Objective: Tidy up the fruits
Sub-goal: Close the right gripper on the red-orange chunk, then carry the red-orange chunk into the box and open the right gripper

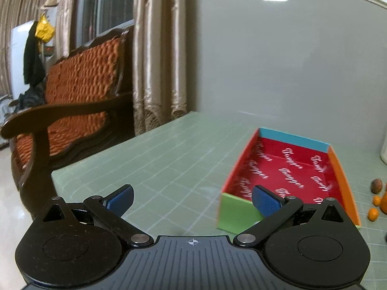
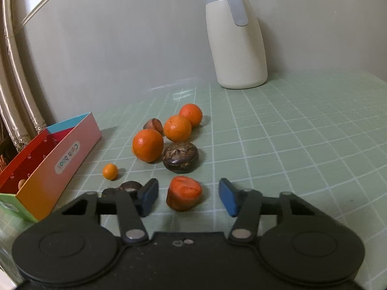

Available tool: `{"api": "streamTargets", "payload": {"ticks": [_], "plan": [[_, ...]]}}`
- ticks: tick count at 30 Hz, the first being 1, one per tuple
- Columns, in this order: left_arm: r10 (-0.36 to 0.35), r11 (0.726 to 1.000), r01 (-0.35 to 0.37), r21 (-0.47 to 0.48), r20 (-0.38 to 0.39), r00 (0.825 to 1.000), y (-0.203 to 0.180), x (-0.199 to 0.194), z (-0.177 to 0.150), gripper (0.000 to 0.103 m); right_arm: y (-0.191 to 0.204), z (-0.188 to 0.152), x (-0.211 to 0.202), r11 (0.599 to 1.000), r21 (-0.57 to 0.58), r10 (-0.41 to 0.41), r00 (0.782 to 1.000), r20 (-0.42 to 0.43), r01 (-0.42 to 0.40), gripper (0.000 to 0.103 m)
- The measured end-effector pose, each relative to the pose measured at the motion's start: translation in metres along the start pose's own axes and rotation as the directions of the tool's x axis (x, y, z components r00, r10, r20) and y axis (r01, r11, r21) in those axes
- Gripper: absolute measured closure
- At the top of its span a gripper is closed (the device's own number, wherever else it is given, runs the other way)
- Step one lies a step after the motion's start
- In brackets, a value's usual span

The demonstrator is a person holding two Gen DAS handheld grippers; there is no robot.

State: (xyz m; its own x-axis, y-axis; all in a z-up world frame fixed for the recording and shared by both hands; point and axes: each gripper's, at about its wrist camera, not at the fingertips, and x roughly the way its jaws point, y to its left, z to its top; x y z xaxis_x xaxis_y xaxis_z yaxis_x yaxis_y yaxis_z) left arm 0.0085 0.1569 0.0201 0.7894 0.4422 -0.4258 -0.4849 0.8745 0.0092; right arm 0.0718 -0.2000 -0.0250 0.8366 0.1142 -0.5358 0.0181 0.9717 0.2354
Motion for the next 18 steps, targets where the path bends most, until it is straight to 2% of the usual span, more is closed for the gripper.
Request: {"api": "streamTargets", "payload": {"ticks": [5,7,11,18], "plan": [[0.018,0.999,-0.019,-0.034,-0.016,1.0,0.014,0.004,-0.001,0.0,0.01,-0.002,0.005,0.999,-0.048,-0.022,1.0,0.008,0.022,0.054],[0.024,0.999,-0.024,-0.038,-0.018,1.0,0.016,0.005,-0.002,0.0,0.015,-0.004,0.006,0.995,-0.087,-0.041,0.999,0.008,0.041,0.07],[0.025,0.999,-0.025,-0.036,-0.018,1.0,0.015,0.006,-0.003,0.0,0.018,-0.006,0.005,0.993,-0.109,-0.039,0.999,0.008,0.04,0.071],[0.031,0.999,-0.031,-0.03,-0.015,0.999,0.015,0.004,-0.005,0.0,0.011,-0.002,-0.001,0.998,-0.063,-0.017,0.999,0.027,0.019,0.071]]}}
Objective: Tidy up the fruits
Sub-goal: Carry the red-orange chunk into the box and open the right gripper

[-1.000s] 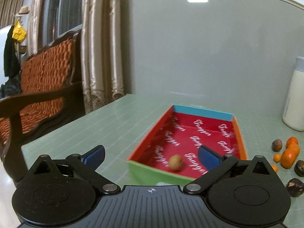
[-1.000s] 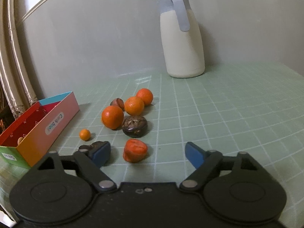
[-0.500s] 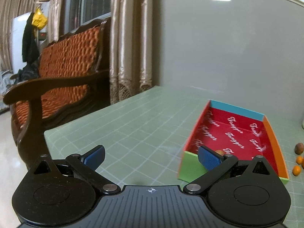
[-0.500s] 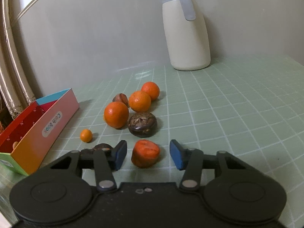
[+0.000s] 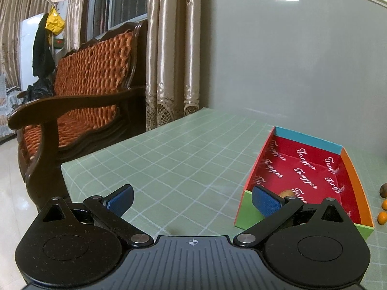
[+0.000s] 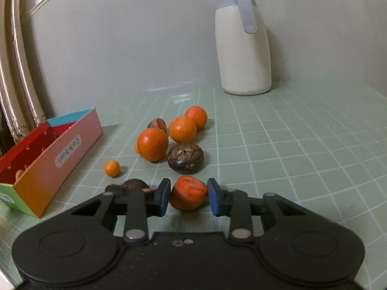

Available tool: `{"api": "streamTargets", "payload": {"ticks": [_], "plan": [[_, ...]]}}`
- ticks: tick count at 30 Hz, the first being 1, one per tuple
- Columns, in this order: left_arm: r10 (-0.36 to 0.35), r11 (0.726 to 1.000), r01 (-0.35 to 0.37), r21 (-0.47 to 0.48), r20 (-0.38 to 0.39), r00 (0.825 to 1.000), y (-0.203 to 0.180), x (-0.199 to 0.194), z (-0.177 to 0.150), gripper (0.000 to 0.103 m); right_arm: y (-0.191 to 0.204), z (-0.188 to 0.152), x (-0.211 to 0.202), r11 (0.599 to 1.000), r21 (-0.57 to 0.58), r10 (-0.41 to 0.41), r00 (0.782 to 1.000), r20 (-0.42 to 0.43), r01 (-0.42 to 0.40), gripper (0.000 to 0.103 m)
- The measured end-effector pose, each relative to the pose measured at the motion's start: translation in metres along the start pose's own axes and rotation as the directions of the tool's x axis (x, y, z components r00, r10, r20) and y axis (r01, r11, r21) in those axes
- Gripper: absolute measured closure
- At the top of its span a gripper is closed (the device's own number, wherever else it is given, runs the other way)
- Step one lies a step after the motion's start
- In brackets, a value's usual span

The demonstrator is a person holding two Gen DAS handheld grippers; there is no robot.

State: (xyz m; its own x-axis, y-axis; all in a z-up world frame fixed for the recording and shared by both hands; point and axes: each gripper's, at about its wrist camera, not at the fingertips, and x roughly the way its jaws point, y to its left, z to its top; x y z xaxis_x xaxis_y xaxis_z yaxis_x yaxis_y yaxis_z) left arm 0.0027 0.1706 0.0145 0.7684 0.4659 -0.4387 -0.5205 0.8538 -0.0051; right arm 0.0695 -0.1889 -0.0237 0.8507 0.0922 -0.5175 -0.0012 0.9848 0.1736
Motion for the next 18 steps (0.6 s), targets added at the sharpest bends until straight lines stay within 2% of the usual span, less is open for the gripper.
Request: {"api": "streamTargets", "payload": {"ticks": [5,10,18], "plan": [[0.014,1.0,-0.014,-0.018,-0.006,1.0,0.007,0.001,0.0,0.0,0.0,0.003,-0.01,0.999,0.009,0.034,0.998,0.05,-0.035,0.071],[0.053,0.998,-0.053,-0.042,-0.001,0.999,0.019,-0.002,-0.001,0.0,0.011,0.007,-0.02,0.993,-0.005,0.115,0.988,0.1,-0.115,0.071],[0.139,0.98,-0.145,-0.136,-0.05,0.989,0.061,0.004,-0.008,0.0,0.048,0.013,-0.027,0.954,-0.09,0.297,0.945,0.134,-0.287,0.071]]}}
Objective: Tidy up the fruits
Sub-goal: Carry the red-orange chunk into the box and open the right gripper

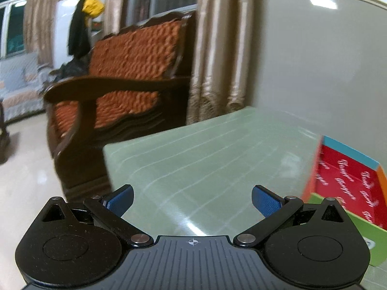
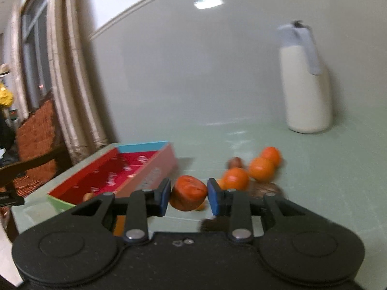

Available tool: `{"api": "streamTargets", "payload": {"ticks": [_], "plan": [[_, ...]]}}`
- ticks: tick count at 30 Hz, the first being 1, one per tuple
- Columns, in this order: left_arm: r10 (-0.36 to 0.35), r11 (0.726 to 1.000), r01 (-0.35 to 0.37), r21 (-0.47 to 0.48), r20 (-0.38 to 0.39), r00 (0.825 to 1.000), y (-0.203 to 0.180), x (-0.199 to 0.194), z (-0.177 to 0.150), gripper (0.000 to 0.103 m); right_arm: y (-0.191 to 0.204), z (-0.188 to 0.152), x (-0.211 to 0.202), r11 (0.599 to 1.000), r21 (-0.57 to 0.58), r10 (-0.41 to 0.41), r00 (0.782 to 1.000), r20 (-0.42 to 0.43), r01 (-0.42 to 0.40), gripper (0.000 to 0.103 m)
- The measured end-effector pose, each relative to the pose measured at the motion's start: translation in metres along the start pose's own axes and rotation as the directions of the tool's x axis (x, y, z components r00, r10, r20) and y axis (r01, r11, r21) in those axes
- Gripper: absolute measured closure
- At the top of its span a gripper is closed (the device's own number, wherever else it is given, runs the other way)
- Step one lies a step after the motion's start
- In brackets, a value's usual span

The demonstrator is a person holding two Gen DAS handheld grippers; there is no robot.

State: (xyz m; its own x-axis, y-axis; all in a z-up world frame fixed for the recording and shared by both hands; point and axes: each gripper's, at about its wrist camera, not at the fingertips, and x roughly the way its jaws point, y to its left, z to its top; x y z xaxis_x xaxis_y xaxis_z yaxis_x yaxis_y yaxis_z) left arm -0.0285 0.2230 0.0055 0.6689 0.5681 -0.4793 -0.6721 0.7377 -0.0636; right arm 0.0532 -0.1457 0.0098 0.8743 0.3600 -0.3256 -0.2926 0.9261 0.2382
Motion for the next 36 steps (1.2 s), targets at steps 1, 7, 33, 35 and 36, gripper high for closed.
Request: {"api": "streamTargets", "payload": {"ticks": [1,7,33,35,36], "plan": [[0.01,1.0,-0.01,-0.012,-0.008,1.0,0.006,0.002,0.0,0.0,0.004,0.0,0.002,1.0,-0.007,0.014,1.0,-0.002,-0.014,0.071],[0.051,0.998,-0.051,-0.02,-0.011,0.999,0.027,0.006,-0.005,0.0,0.026,0.002,0.018,0.996,-0.011,0.084,0.996,-0.023,-0.084,0.071],[0.069,0.997,-0.07,-0.028,-0.035,0.997,0.05,0.018,-0.007,0.0,0.112,0.003,0.075,0.979,-0.107,0.15,0.972,-0.18,-0.171,0.071],[0.068,0.997,-0.069,-0.025,-0.036,0.997,0.05,0.019,-0.007,0.0,0.112,0.001,0.077,0.98,-0.108,0.142,0.971,-0.191,-0.165,0.071],[0.067,0.997,-0.068,-0.023,-0.037,0.997,0.049,0.019,-0.007,0.0,0.112,0.001,0.078,0.981,-0.109,0.14,0.971,-0.195,-0.163,0.071]]}}
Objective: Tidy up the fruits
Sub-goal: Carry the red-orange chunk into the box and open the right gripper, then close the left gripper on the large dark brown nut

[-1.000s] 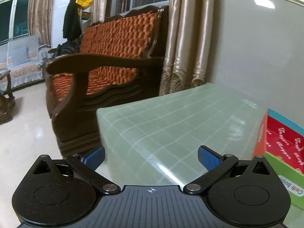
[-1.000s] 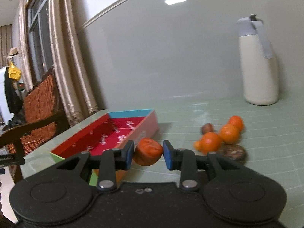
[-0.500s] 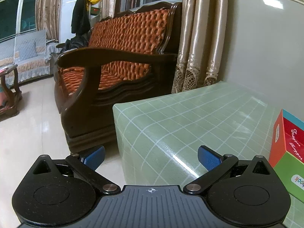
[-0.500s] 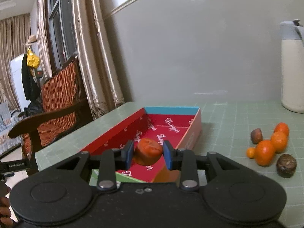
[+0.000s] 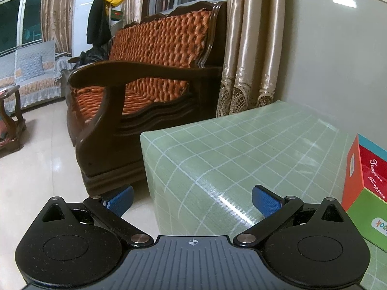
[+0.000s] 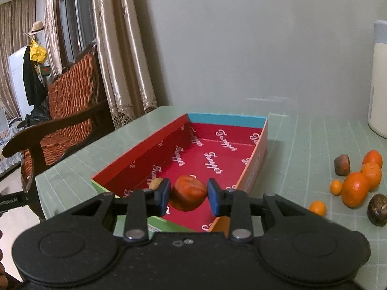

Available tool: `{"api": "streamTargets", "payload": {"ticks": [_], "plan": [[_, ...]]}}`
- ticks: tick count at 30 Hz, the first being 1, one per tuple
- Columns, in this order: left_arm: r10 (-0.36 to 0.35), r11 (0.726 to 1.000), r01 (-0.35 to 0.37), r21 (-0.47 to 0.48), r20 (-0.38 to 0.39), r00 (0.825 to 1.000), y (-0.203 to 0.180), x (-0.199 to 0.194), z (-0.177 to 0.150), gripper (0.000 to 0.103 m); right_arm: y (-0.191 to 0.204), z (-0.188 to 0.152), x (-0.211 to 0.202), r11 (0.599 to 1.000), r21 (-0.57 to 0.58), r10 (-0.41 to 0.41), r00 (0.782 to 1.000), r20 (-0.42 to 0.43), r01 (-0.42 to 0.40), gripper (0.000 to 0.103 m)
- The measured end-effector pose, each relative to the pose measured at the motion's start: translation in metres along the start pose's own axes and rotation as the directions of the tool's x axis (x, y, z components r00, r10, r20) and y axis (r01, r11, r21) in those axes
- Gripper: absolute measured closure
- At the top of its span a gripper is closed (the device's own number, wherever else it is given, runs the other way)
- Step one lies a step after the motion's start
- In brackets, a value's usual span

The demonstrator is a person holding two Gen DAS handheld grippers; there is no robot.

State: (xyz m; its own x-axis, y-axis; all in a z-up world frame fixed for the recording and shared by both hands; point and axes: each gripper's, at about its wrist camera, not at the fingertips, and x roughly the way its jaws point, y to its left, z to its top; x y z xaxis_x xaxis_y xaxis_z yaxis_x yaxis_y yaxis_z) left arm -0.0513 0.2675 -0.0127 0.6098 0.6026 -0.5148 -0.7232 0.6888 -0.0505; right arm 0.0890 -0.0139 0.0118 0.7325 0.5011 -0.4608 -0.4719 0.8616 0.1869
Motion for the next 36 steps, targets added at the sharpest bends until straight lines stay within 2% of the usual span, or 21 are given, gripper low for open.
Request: {"api": "streamTargets", "payload": {"ticks": [13,20,23,25,27,29,36], "plan": [[-0.004,1.0,0.004,0.017,0.004,1.0,-0.006,-0.004,-0.001,0.0,0.003,0.001,0.005,1.0,-0.015,-0.008,1.0,-0.026,0.008,0.07],[-0.004,1.0,0.004,0.02,0.001,1.0,-0.009,-0.005,-0.001,0.0,-0.001,0.001,0.003,1.0,0.008,0.02,1.0,-0.022,-0.02,0.061],[-0.003,1.0,0.003,0.02,0.005,1.0,-0.01,-0.005,-0.002,0.0,0.002,-0.001,0.0,1.0,-0.006,0.03,0.999,-0.012,-0.03,0.051],[-0.003,1.0,0.003,0.022,0.005,1.0,-0.01,-0.005,-0.002,0.0,0.005,-0.001,-0.001,0.999,-0.017,0.038,0.999,-0.005,-0.038,0.038],[-0.005,1.0,0.004,0.025,0.005,1.0,-0.011,-0.005,-0.002,0.0,0.008,-0.001,-0.004,0.999,-0.028,0.038,0.999,0.006,-0.038,0.031],[-0.006,1.0,0.006,0.025,0.005,1.0,-0.012,-0.006,-0.002,0.0,0.01,0.0,-0.009,0.999,-0.036,0.033,0.999,0.025,-0.032,0.029],[-0.018,0.999,0.018,0.037,0.008,1.0,-0.021,-0.009,-0.002,0.0,0.0,0.003,-0.028,0.999,-0.025,0.024,0.996,0.088,-0.022,0.012]]}}
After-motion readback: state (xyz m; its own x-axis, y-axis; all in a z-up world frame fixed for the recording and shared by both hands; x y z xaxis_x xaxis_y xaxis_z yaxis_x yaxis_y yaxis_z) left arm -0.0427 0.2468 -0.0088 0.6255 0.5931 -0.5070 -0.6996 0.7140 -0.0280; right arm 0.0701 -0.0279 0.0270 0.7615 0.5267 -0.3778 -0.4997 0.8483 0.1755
